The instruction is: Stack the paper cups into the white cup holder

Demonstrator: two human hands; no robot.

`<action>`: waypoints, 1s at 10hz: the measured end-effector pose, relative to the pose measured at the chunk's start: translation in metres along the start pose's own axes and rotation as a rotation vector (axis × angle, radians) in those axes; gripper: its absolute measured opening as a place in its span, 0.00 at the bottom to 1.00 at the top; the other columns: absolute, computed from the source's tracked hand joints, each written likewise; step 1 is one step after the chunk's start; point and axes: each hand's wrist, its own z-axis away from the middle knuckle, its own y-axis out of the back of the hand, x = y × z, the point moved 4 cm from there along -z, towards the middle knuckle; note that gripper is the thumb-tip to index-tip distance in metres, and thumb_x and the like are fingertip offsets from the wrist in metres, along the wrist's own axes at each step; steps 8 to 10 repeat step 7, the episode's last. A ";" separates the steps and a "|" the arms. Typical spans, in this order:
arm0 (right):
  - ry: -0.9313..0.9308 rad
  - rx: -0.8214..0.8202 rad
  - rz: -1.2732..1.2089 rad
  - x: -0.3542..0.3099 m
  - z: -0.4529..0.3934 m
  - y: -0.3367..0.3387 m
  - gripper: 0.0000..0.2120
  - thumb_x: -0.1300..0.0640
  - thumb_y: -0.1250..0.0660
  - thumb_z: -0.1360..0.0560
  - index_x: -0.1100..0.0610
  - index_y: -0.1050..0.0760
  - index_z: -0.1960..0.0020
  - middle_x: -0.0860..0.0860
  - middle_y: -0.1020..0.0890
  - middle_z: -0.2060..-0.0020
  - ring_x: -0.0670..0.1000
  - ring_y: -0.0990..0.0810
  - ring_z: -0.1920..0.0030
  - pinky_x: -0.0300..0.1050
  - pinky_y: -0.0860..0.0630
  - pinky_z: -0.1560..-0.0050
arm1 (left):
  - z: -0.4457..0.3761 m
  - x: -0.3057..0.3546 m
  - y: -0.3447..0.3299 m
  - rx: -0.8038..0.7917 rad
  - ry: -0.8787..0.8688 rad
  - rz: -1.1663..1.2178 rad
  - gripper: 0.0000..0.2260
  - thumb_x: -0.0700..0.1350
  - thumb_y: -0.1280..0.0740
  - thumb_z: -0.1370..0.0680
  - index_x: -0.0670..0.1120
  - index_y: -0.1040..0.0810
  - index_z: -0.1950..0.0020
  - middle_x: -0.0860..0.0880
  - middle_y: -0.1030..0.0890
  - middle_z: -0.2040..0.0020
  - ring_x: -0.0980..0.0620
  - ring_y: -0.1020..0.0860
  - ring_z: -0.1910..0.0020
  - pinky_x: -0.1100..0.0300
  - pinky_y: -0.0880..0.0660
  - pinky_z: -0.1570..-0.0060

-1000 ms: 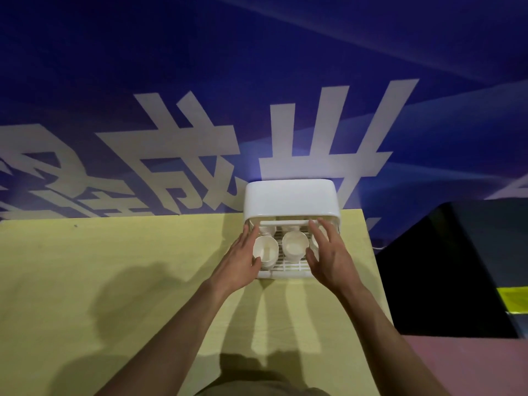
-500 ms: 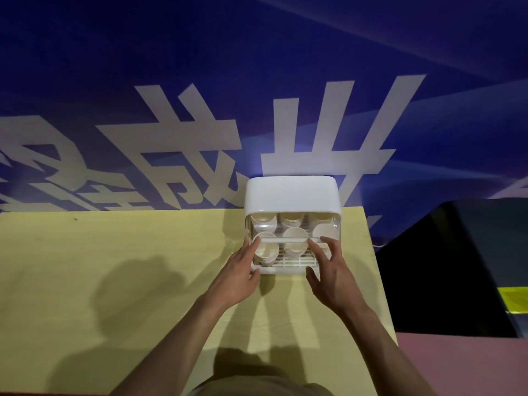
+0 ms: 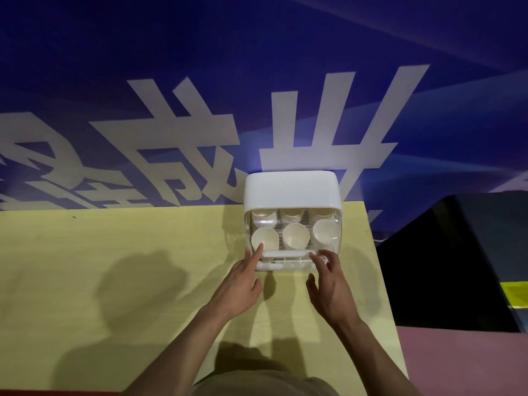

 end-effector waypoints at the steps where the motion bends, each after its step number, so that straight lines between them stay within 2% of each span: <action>1: -0.031 -0.007 0.007 0.004 0.003 -0.005 0.24 0.63 0.30 0.24 0.57 0.27 0.29 0.54 0.30 0.30 0.55 0.18 0.45 0.40 0.22 0.49 | 0.002 -0.002 -0.005 -0.012 0.001 0.008 0.36 0.45 0.39 0.17 0.62 0.60 0.19 0.46 0.51 0.17 0.50 0.44 0.20 0.53 0.38 0.25; 3: -0.073 -0.067 0.032 0.015 0.004 -0.020 0.22 0.65 0.31 0.25 0.60 0.25 0.31 0.55 0.28 0.32 0.56 0.17 0.48 0.44 0.21 0.51 | 0.004 -0.012 -0.016 -0.078 0.034 0.020 0.37 0.44 0.38 0.19 0.65 0.59 0.20 0.45 0.50 0.17 0.46 0.45 0.20 0.49 0.39 0.24; 5: -0.089 -0.136 0.066 0.025 0.005 -0.030 0.23 0.66 0.32 0.25 0.60 0.25 0.31 0.57 0.28 0.33 0.58 0.16 0.52 0.47 0.19 0.56 | -0.002 -0.011 -0.024 -0.171 0.095 -0.002 0.34 0.44 0.39 0.19 0.59 0.53 0.18 0.42 0.53 0.17 0.43 0.45 0.20 0.49 0.41 0.23; 6: -0.073 -0.171 0.126 0.029 0.000 -0.029 0.23 0.63 0.30 0.24 0.58 0.26 0.30 0.56 0.28 0.33 0.58 0.16 0.52 0.49 0.18 0.57 | -0.005 -0.013 -0.020 -0.210 0.090 -0.008 0.33 0.46 0.38 0.19 0.59 0.51 0.19 0.43 0.48 0.17 0.44 0.40 0.21 0.49 0.38 0.25; 7: -0.063 -0.270 0.218 0.023 -0.014 -0.015 0.20 0.53 0.33 0.21 0.53 0.25 0.30 0.52 0.23 0.34 0.53 0.17 0.44 0.50 0.19 0.46 | -0.011 -0.013 0.003 -0.211 0.062 0.052 0.24 0.49 0.37 0.19 0.56 0.35 0.23 0.48 0.27 0.26 0.51 0.25 0.32 0.55 0.28 0.33; 10: -0.063 -0.270 0.218 0.023 -0.014 -0.015 0.20 0.53 0.33 0.21 0.53 0.25 0.30 0.52 0.23 0.34 0.53 0.17 0.44 0.50 0.19 0.46 | -0.011 -0.013 0.003 -0.211 0.062 0.052 0.24 0.49 0.37 0.19 0.56 0.35 0.23 0.48 0.27 0.26 0.51 0.25 0.32 0.55 0.28 0.33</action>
